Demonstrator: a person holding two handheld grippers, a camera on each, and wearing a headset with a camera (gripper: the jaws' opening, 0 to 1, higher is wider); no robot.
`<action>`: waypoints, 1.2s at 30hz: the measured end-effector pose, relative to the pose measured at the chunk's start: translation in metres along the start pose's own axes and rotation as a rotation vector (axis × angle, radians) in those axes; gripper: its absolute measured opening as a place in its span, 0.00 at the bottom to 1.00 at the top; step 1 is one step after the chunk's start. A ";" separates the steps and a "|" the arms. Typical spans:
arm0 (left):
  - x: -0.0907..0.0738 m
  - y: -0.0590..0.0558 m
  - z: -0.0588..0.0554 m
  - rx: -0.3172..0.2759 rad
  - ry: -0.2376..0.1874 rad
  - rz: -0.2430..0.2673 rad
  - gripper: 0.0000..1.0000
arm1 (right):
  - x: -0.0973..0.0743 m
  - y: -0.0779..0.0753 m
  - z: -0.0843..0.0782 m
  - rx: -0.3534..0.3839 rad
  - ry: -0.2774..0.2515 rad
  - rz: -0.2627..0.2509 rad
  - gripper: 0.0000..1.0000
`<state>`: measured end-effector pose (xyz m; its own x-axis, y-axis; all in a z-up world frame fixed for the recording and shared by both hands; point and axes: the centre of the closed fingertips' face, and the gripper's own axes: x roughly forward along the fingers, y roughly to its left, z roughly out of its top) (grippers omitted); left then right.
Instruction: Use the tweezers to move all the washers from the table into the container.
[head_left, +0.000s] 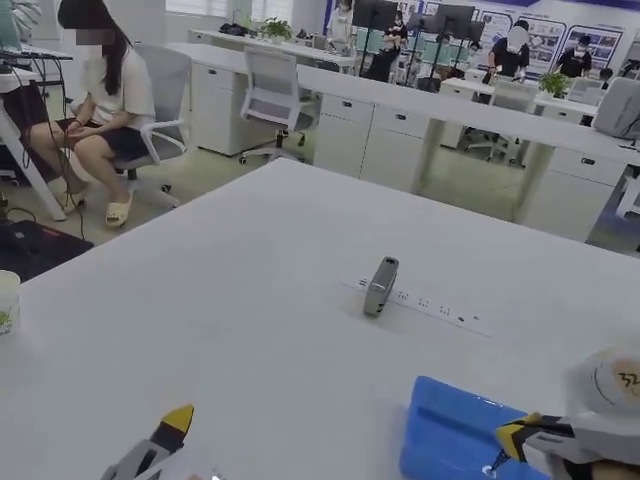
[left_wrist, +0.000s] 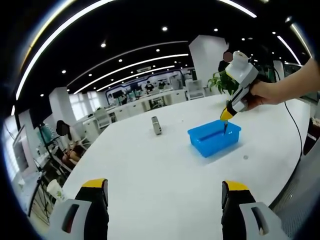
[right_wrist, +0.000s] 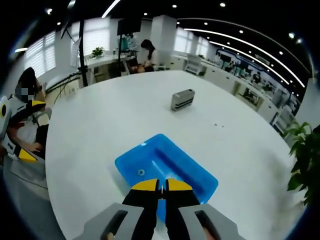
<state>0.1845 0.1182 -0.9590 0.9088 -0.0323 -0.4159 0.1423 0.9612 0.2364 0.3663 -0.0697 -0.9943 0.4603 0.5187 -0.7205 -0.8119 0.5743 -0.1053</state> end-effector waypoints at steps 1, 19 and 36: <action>0.000 0.000 0.000 0.001 0.000 0.000 0.97 | 0.003 0.000 -0.003 -0.003 0.012 0.000 0.00; 0.001 -0.003 -0.002 0.016 0.012 -0.012 0.96 | 0.019 0.002 -0.018 0.041 0.046 0.005 0.00; 0.002 -0.006 -0.004 0.016 0.029 -0.027 0.98 | -0.007 -0.001 0.004 0.067 -0.028 -0.007 0.02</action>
<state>0.1839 0.1134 -0.9650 0.8927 -0.0502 -0.4479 0.1733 0.9556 0.2383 0.3654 -0.0713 -0.9861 0.4762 0.5317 -0.7004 -0.7834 0.6182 -0.0633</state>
